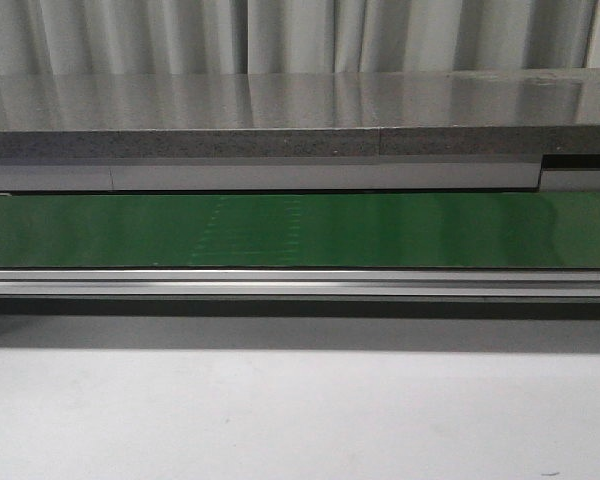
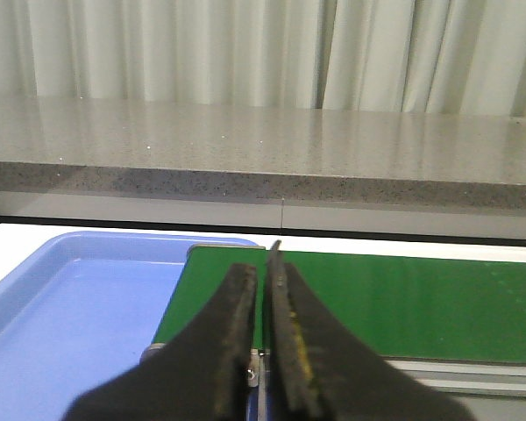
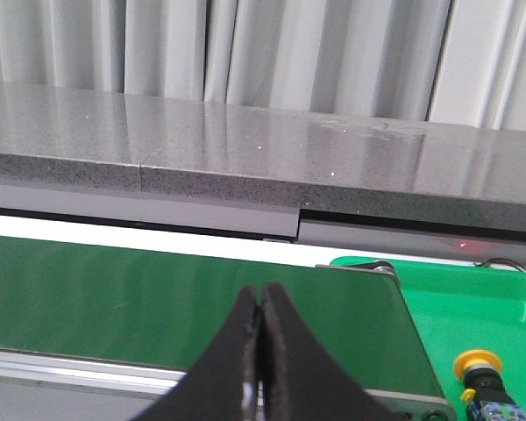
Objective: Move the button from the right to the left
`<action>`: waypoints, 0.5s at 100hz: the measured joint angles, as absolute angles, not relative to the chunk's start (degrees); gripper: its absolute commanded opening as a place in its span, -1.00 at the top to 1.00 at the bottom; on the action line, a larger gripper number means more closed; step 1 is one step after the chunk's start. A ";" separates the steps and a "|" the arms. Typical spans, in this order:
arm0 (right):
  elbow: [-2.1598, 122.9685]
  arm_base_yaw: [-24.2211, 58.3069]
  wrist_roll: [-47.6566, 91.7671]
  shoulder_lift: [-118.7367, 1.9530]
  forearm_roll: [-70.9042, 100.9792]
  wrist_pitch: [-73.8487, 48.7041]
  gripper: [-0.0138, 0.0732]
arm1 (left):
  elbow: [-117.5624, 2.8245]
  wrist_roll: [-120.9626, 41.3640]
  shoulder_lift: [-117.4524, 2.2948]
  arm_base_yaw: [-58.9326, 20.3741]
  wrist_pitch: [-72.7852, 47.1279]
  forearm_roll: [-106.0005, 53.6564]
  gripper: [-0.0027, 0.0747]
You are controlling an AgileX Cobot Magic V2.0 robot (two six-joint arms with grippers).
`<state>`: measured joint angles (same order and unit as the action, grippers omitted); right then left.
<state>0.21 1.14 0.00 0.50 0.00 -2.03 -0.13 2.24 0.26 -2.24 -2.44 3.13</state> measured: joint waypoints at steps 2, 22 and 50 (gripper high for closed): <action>1.04 1.14 0.00 0.50 0.00 -2.81 0.84 | -0.13 2.24 0.26 -2.24 -2.44 3.13 0.92; 12.31 1.14 0.00 -3.02 0.00 -12.66 0.84 | -0.13 2.24 0.26 -2.24 -2.44 3.13 0.92; 31.60 1.14 0.00 -19.98 0.78 -32.11 0.84 | -0.13 2.24 0.26 -2.24 -2.44 3.13 0.92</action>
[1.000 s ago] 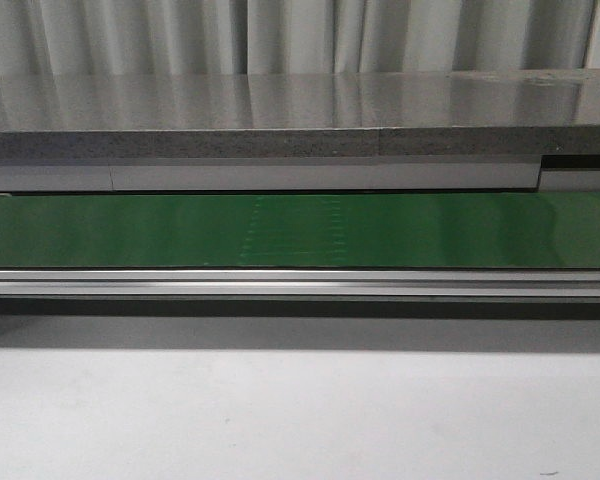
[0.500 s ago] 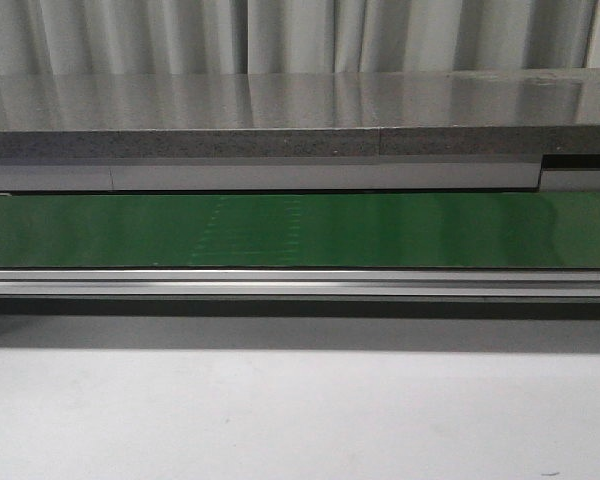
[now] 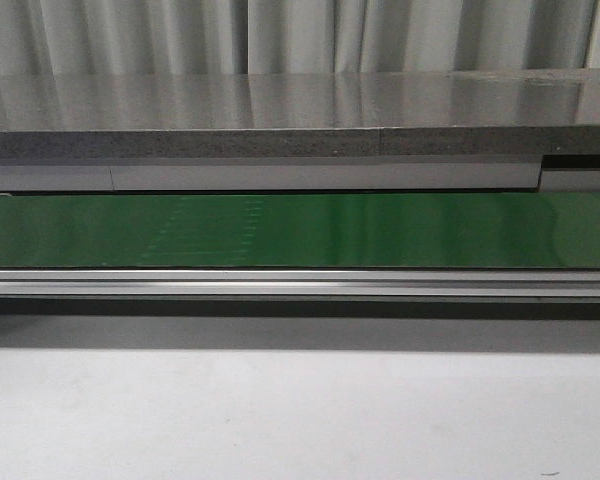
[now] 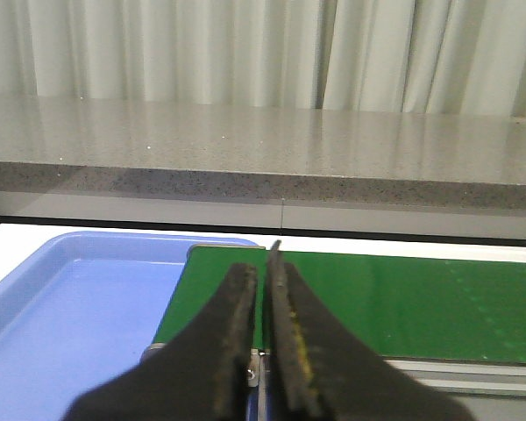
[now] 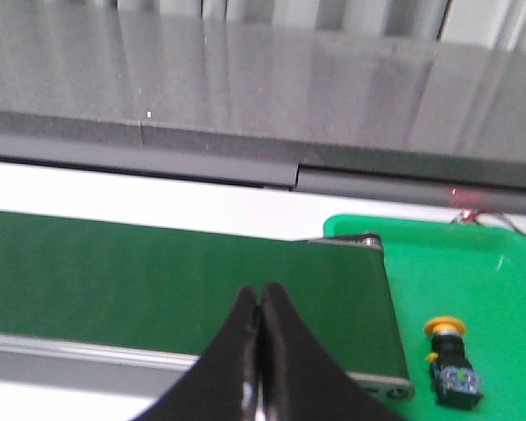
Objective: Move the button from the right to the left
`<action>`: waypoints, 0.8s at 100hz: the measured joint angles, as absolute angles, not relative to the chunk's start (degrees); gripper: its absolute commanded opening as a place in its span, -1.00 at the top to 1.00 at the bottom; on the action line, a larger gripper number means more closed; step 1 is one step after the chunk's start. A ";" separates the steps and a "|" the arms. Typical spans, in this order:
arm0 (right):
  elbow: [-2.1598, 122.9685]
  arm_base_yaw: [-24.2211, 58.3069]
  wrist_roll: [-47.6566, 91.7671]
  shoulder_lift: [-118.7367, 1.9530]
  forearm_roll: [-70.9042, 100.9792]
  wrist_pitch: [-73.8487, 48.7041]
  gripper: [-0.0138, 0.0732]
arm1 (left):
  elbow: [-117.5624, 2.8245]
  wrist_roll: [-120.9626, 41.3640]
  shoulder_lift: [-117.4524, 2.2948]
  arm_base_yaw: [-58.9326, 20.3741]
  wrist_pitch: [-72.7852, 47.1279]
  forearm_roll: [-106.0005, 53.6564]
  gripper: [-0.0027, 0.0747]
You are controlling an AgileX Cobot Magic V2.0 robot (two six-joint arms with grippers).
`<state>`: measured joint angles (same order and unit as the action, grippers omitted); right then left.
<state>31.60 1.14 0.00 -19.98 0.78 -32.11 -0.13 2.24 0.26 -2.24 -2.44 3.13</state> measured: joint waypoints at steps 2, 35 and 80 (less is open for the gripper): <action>33.04 1.14 0.00 -21.45 0.91 -33.81 0.84 | -0.13 2.24 0.26 -2.24 -2.44 3.13 0.92; 45.06 1.14 0.00 -40.62 2.40 -46.13 0.84 | -0.13 2.24 0.26 -2.24 -2.44 3.13 0.92; 45.06 1.14 0.00 -50.06 4.05 -47.02 -0.29 | -0.13 2.24 0.26 -2.24 -2.44 3.13 0.92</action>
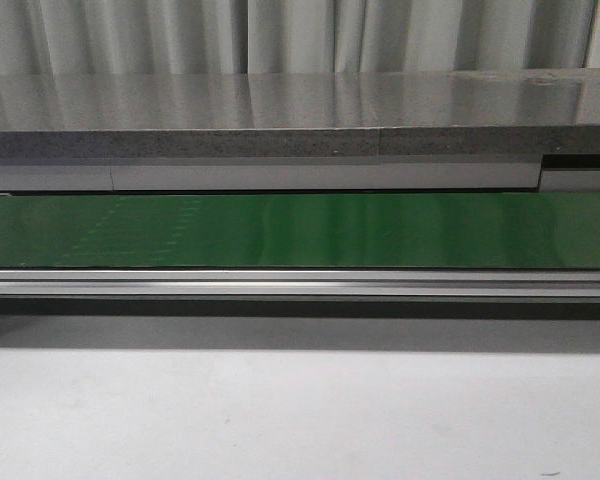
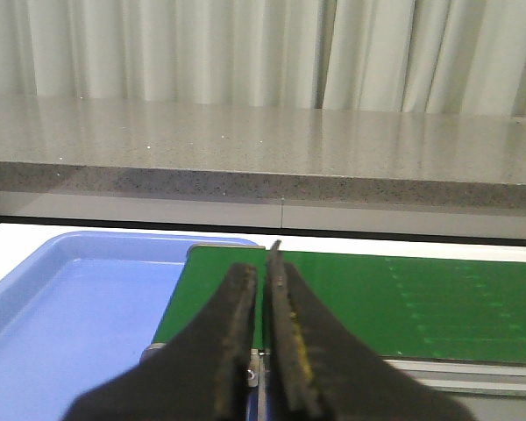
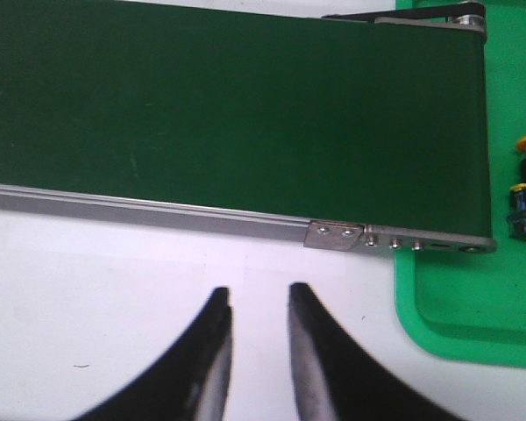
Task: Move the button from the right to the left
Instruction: 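Close the right gripper around the yellow push-button's black base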
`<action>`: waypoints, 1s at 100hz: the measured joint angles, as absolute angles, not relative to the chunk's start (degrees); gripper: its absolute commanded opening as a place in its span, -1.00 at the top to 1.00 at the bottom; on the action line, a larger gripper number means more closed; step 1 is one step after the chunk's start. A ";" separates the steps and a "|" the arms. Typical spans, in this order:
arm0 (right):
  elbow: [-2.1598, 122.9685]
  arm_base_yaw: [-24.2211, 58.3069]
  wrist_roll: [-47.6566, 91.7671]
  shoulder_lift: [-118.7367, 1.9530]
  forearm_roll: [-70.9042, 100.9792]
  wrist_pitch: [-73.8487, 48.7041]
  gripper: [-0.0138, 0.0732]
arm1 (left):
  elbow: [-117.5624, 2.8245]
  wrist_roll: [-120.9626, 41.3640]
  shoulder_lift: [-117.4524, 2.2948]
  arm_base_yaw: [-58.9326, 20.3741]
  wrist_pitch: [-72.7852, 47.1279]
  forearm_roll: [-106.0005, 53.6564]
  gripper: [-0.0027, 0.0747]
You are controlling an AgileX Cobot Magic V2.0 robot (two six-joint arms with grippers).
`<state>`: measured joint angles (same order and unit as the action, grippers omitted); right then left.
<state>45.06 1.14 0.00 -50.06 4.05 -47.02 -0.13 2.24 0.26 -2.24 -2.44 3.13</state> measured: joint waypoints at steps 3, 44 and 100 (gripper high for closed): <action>45.06 1.14 0.00 -50.06 4.05 -47.02 -0.39 | -0.13 2.24 0.26 -2.24 -2.44 3.13 0.92; 48.50 1.01 0.00 -53.95 7.10 -43.95 -0.56 | -0.13 2.24 0.26 -2.24 -2.44 3.13 0.92; 63.73 -17.19 11.83 -75.28 5.30 -44.15 -0.56 | -0.13 2.24 0.26 -2.24 -2.44 3.13 0.92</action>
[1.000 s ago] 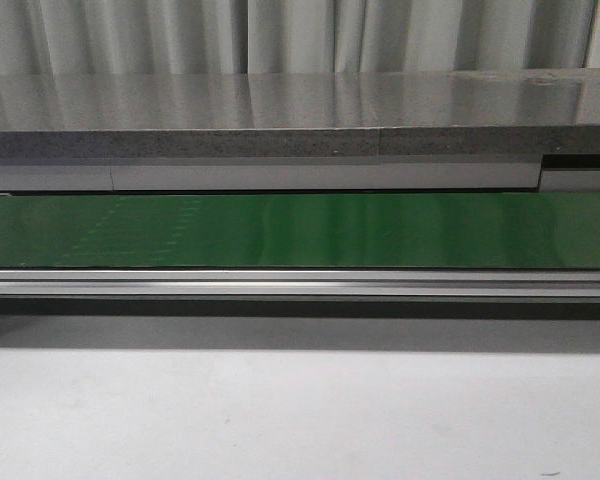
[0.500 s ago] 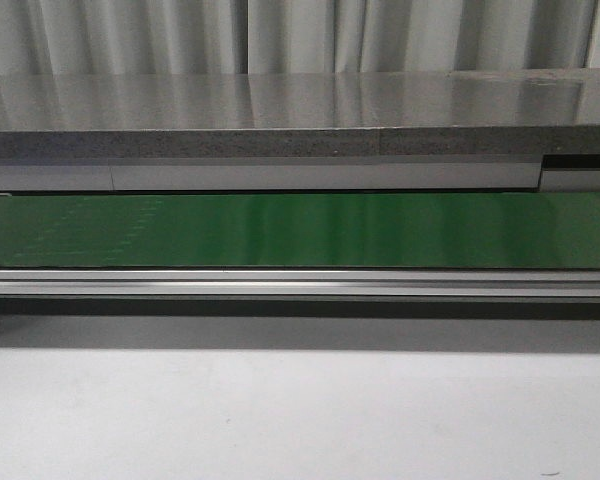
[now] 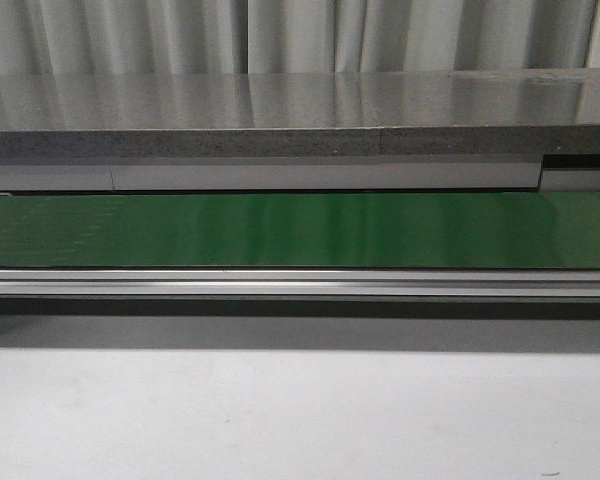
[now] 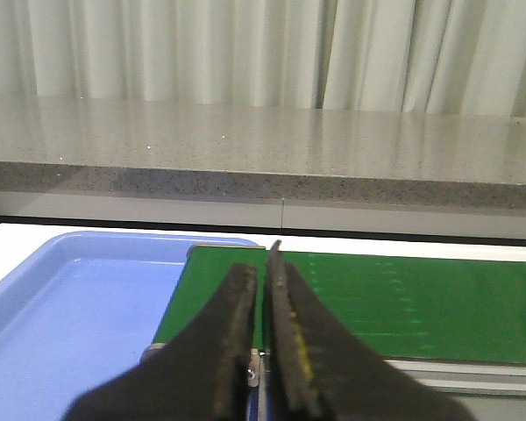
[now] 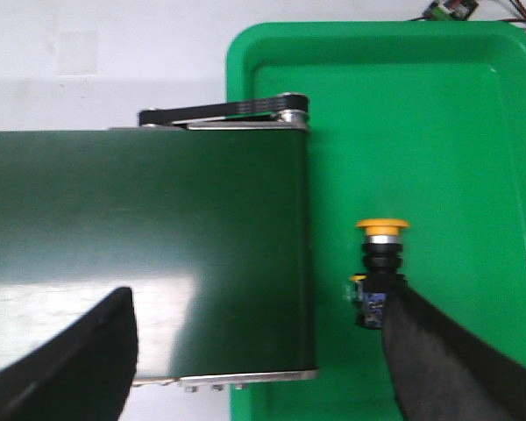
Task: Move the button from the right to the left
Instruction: 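Close the right gripper around the yellow push-button's black base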
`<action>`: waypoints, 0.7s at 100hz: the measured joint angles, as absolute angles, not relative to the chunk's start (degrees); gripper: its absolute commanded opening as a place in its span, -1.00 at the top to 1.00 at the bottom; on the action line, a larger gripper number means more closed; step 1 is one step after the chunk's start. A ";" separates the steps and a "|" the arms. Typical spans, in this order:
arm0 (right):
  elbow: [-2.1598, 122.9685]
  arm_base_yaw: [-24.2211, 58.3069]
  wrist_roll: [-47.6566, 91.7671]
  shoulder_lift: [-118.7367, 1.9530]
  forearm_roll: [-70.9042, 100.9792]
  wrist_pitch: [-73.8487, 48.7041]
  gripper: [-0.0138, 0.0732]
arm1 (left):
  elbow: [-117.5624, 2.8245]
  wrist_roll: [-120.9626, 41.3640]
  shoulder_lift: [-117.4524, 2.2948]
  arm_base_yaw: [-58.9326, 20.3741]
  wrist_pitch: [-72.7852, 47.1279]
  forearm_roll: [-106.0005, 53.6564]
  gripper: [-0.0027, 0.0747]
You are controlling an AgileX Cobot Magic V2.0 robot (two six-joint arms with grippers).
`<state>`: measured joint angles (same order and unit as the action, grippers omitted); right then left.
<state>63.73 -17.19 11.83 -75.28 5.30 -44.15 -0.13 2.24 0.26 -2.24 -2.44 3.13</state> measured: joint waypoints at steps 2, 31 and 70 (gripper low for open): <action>63.80 -17.97 12.54 -75.78 5.30 -44.15 -0.56 | -0.13 2.24 0.26 -2.24 -2.44 3.13 0.92; 64.07 -28.87 24.04 -83.85 10.43 -45.63 -0.56 | -0.13 2.24 0.26 -2.24 -2.44 3.13 0.92; 64.50 -33.63 35.30 -96.06 12.87 -41.25 -0.56 | -0.13 2.24 0.26 -2.24 -2.44 3.13 0.92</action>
<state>64.50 -33.63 35.30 -96.06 12.87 -41.25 -0.13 2.24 0.26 -2.24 -2.44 3.13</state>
